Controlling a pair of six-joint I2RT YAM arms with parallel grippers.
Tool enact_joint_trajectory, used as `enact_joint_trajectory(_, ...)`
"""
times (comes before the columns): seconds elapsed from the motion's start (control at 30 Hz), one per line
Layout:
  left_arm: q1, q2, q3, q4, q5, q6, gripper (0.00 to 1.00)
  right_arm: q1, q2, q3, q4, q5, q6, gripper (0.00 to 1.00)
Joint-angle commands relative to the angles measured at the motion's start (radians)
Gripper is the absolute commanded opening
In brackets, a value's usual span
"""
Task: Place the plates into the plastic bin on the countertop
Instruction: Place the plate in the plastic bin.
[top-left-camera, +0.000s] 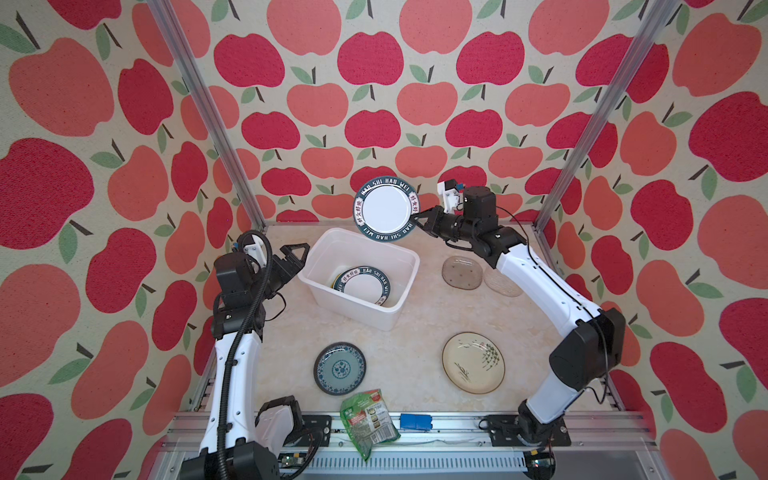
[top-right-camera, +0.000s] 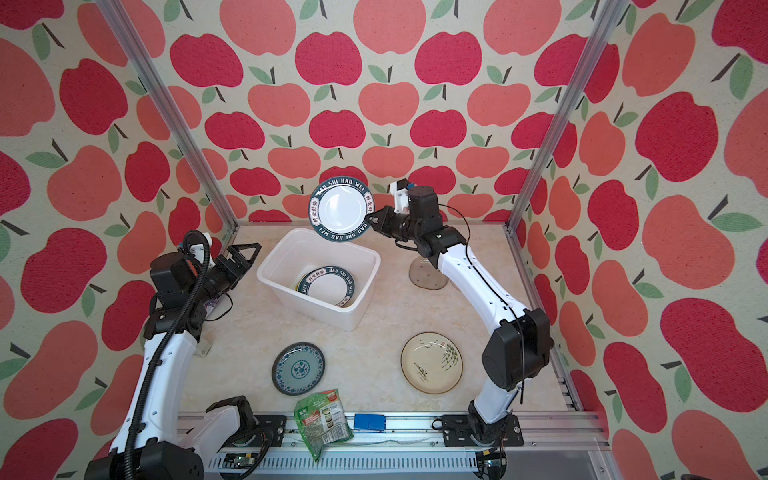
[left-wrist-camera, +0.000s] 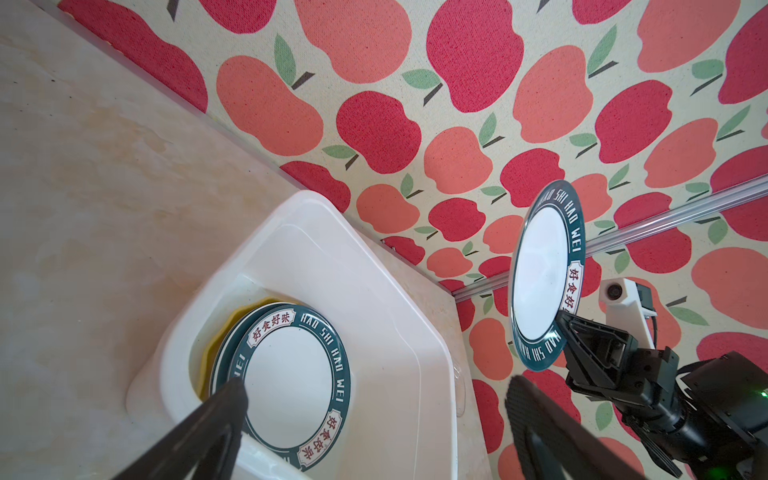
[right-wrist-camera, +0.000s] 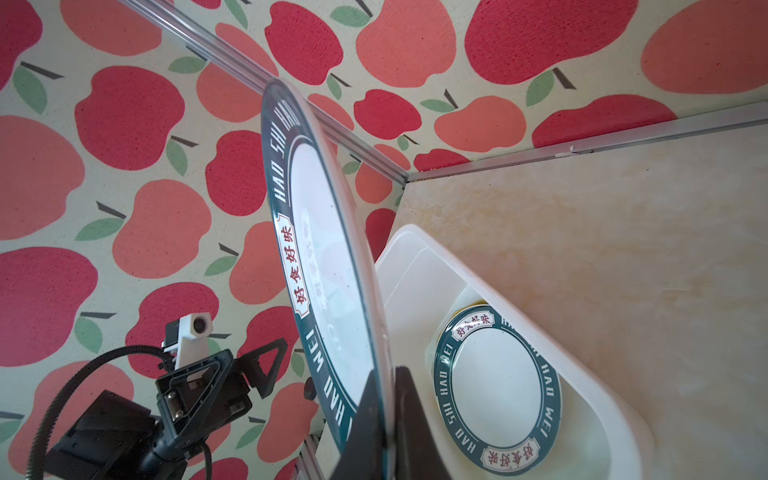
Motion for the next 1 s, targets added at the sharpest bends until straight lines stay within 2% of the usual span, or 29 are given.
enact_joint_trajectory(0.0,0.002,-0.008,-0.044,0.101,-0.018,-0.017,0.99,0.042,0.055,0.038,-0.012,-0.056,-0.058,0.0)
enact_joint_trajectory(0.1,0.002,-0.032,-0.071,0.072,-0.093,-0.034,0.99,0.056,0.112,0.07,-0.027,-0.053,-0.036,0.0)
enact_joint_trajectory(0.37,-0.031,-0.096,-0.015,-0.206,-0.192,-0.008,0.99,0.118,0.24,0.242,-0.224,0.023,-0.056,0.0)
enact_joint_trajectory(0.5,-0.04,-0.142,-0.013,-0.274,-0.208,0.003,0.99,0.141,0.324,0.352,-0.377,0.038,-0.082,0.0)
enact_joint_trajectory(0.67,-0.04,-0.131,0.027,-0.332,-0.205,0.022,0.99,0.158,0.411,0.474,-0.567,0.12,-0.132,0.0)
enact_joint_trajectory(0.97,-0.044,-0.099,0.048,-0.319,-0.184,0.019,0.99,0.164,0.501,0.549,-0.686,0.189,-0.146,0.0)
